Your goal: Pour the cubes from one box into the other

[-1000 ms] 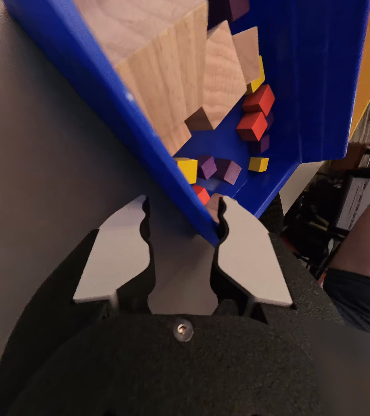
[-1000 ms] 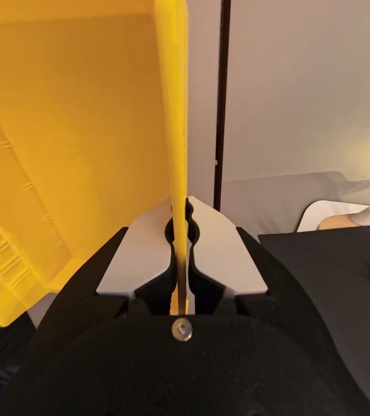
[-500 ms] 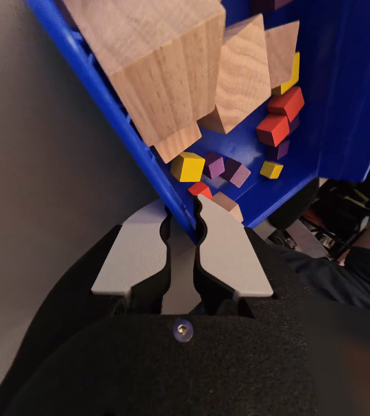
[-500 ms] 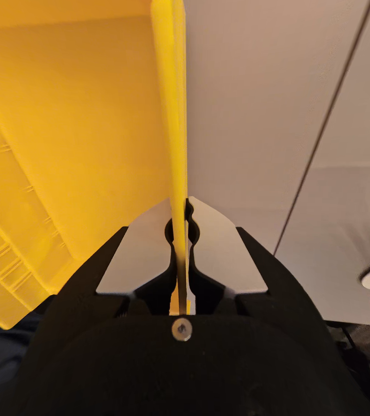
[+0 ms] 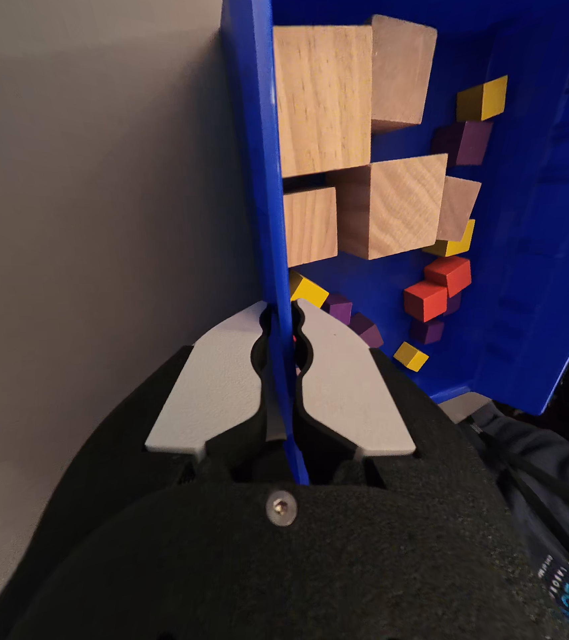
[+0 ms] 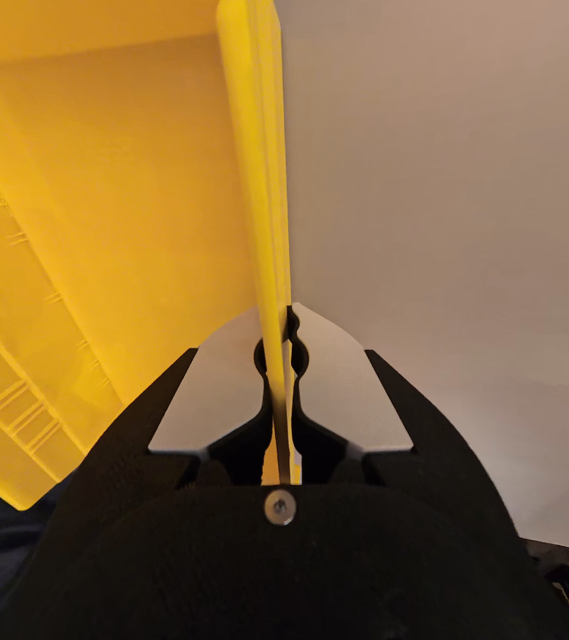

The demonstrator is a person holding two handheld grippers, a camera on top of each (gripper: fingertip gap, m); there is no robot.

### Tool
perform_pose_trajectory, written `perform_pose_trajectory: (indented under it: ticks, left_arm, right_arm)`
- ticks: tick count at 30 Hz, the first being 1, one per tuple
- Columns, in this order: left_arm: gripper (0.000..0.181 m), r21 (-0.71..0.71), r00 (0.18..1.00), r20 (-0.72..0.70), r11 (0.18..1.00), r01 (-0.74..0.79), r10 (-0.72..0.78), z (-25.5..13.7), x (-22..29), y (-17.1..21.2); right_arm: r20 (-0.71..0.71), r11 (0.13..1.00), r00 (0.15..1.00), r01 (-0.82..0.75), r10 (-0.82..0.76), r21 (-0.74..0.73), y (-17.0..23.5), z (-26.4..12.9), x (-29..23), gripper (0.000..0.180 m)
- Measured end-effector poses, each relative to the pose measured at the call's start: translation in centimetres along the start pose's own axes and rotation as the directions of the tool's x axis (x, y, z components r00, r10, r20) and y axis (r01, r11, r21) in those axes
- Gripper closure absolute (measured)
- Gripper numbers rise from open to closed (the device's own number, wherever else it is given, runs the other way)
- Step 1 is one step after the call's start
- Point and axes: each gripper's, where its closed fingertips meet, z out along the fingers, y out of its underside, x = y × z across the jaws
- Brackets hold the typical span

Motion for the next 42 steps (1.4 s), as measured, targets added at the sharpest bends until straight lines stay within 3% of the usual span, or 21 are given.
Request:
perform_pose_trajectory:
  ticks: [8,13,16,20,23,25,26,29,31,32,33,36,38,42]
  left_arm:
    - [0.17,0.094,0.994,0.017,0.99,0.107,-0.109,-3.1,-7.0,3.7]
    - [0.165,0.168,0.982,-0.063,0.968,0.186,-0.178,-4.4,-9.7,5.3]
    - [0.162,0.209,0.975,-0.107,0.954,0.216,-0.197,-4.9,-10.6,6.0]
    - [0.158,0.24,0.966,-0.159,0.941,0.238,-0.203,-5.3,-11.3,6.8]
    - [0.156,0.263,0.958,-0.194,0.93,0.258,-0.211,-5.6,-11.6,7.0]
    - [0.155,0.271,0.957,-0.203,0.928,0.258,-0.207,-5.6,-11.6,7.1]
    - [0.155,0.272,0.959,-0.203,0.929,0.25,-0.199,-5.6,-11.6,7.1]
    - [0.154,0.263,0.964,-0.191,0.937,0.231,-0.184,-5.6,-11.6,7.1]
    - [0.154,0.25,0.967,-0.183,0.943,0.22,-0.177,-5.6,-11.6,7.2]
    - [0.155,0.245,0.967,-0.182,0.944,0.219,-0.177,-5.6,-11.6,7.2]
    - [0.155,0.24,0.967,-0.182,0.945,0.221,-0.18,-5.6,-11.6,7.2]
    - [0.155,0.212,0.965,-0.178,0.95,0.23,-0.194,-5.5,-11.6,7.2]
    - [0.156,0.19,0.968,-0.155,0.956,0.225,-0.197,-5.5,-11.7,7.3]
    - [0.164,0.166,0.986,-0.034,0.972,0.169,-0.166,-5.5,-12.4,7.0]
  right_arm:
    - [0.014,0.999,0.999,0.037,-0.036,-0.024,-0.6,0.8,-4.8,0.172]
    - [0.05,0.998,0.997,0.061,-0.06,-0.013,-0.4,1.3,-6.3,0.158]
    - [0.001,0.993,0.994,0.11,-0.11,-0.031,0.2,1.9,-5.9,0.163]
    - [-0.068,0.993,0.992,0.109,-0.106,0.04,-0.5,1.1,-5.1,0.165]
    - [-0.179,0.959,0.977,0.16,-0.12,0.233,-2.8,-2.8,-4.7,0.161]
    - [-0.297,0.879,0.947,0.239,-0.119,0.412,-4.4,-7.5,-5.5,0.159]
    - [-0.354,0.8,0.928,0.298,-0.115,0.521,-5.2,-10.4,-6.8,0.159]
    - [-0.445,0.388,0.876,0.482,-0.186,0.786,-5.4,-18.4,-15.8,0.161]
    - [-0.451,0.112,0.822,0.514,-0.348,0.851,-4.0,-20.4,-24.1,0.16]
    - [-0.424,0.056,0.79,0.497,-0.443,0.866,-3.4,-20.1,-28.1,0.156]
    - [-0.35,0.093,0.776,0.46,-0.524,0.883,-3.0,-18.7,-31.4,0.147]
    - [-0.033,0.368,0.707,0.407,-0.707,0.836,-1.3,-12.2,-40.2,0.126]
    - [0.113,0.53,0.685,0.437,-0.72,0.726,-0.5,-7.6,-44.0,0.126]
    - [0.26,0.723,0.724,0.45,-0.639,0.525,-0.6,-1.0,-47.7,0.119]
